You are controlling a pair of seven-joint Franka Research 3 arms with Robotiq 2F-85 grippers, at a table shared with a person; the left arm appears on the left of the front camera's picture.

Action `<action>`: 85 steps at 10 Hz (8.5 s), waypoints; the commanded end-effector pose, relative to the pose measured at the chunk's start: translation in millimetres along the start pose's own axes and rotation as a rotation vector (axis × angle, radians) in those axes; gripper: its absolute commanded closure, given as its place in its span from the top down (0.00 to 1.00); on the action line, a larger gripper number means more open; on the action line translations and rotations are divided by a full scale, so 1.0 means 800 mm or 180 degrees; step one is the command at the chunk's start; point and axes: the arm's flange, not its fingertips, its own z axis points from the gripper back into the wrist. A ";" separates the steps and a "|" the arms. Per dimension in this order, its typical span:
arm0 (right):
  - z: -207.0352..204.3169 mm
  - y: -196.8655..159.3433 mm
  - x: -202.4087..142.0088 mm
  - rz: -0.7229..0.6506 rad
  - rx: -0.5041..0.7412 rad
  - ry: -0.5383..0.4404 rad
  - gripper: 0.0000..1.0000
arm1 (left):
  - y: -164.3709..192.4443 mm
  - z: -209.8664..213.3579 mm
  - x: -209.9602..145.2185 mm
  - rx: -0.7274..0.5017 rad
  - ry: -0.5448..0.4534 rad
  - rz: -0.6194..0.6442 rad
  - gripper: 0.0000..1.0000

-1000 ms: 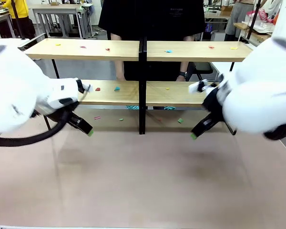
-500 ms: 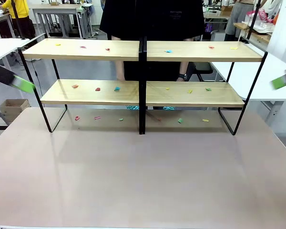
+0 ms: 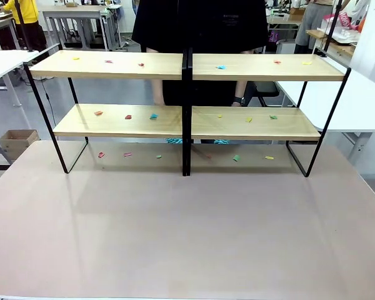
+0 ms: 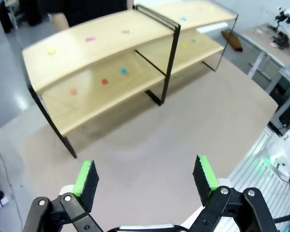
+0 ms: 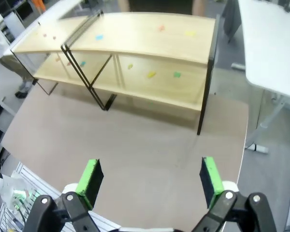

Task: Clean the shelves.
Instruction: Pick up the Duster when the human hands it over.

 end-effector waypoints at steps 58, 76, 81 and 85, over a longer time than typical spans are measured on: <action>-0.053 -0.054 -0.012 0.0720 0.0715 -0.0013 1.00 | 0.136 -0.095 0.153 -0.2028 0.0456 0.1875 1.00; -0.053 -0.054 -0.012 0.0720 0.0715 -0.0013 1.00 | 0.170 -0.402 0.191 -0.3030 0.1174 0.2906 1.00; -0.053 -0.054 -0.012 0.0720 0.0715 -0.0013 1.00 | 0.158 -0.401 0.186 -0.2962 0.1174 0.2830 0.00; -0.053 -0.054 -0.012 0.0720 0.0715 -0.0013 1.00 | 0.153 -0.400 0.186 -0.2964 0.1189 0.2792 0.00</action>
